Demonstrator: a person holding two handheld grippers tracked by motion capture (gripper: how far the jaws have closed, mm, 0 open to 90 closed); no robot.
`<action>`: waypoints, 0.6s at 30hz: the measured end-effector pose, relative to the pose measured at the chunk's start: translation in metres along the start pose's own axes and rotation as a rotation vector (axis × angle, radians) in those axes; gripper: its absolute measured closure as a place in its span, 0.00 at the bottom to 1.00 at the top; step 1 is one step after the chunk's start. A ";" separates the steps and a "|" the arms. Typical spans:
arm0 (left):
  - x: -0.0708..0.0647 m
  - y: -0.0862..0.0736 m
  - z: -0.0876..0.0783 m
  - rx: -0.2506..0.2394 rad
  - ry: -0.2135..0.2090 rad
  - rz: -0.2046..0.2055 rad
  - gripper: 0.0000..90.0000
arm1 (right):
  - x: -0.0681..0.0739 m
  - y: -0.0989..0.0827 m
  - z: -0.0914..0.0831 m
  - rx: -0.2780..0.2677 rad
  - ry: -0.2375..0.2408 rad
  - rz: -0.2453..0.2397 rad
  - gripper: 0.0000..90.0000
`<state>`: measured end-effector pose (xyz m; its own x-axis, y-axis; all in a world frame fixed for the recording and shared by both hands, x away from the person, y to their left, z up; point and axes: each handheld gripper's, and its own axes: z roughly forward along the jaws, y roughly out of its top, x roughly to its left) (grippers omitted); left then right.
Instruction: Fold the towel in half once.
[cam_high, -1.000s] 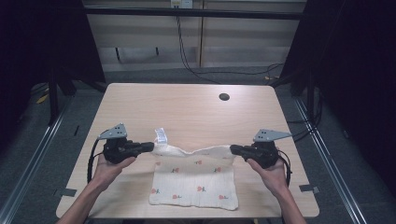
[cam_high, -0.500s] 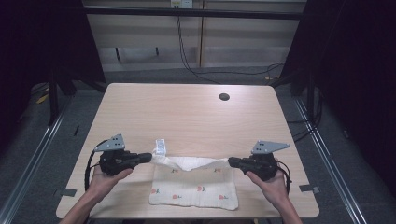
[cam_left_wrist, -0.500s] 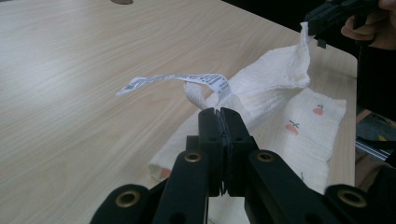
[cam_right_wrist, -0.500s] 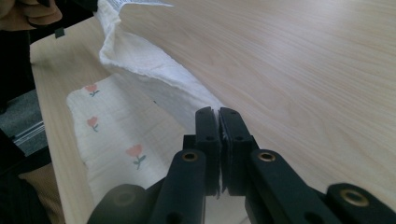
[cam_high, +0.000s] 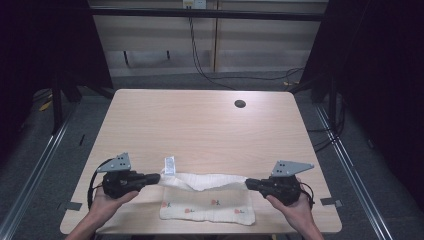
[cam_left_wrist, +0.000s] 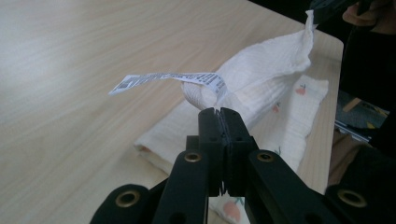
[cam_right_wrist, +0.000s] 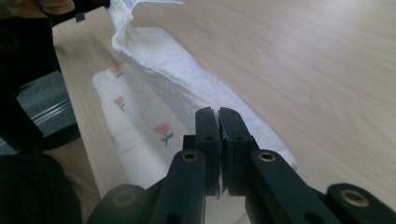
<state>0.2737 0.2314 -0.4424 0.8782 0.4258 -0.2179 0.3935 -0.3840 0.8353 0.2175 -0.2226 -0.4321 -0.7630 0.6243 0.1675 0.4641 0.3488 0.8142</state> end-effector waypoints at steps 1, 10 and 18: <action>0.000 -0.003 0.001 0.008 -0.004 -0.006 0.99 | 0.000 -0.002 0.000 0.006 0.000 0.001 0.97; -0.013 -0.022 0.012 0.086 -0.040 0.002 0.99 | 0.003 -0.031 0.004 0.062 0.011 0.034 0.96; -0.016 -0.033 0.020 0.187 -0.067 0.015 0.97 | 0.009 -0.043 0.011 0.142 0.023 0.027 0.93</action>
<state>0.2521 0.2208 -0.4771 0.8980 0.3657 -0.2448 0.4186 -0.5380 0.7317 0.1951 -0.2245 -0.4716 -0.7588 0.6193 0.2017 0.5419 0.4285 0.7230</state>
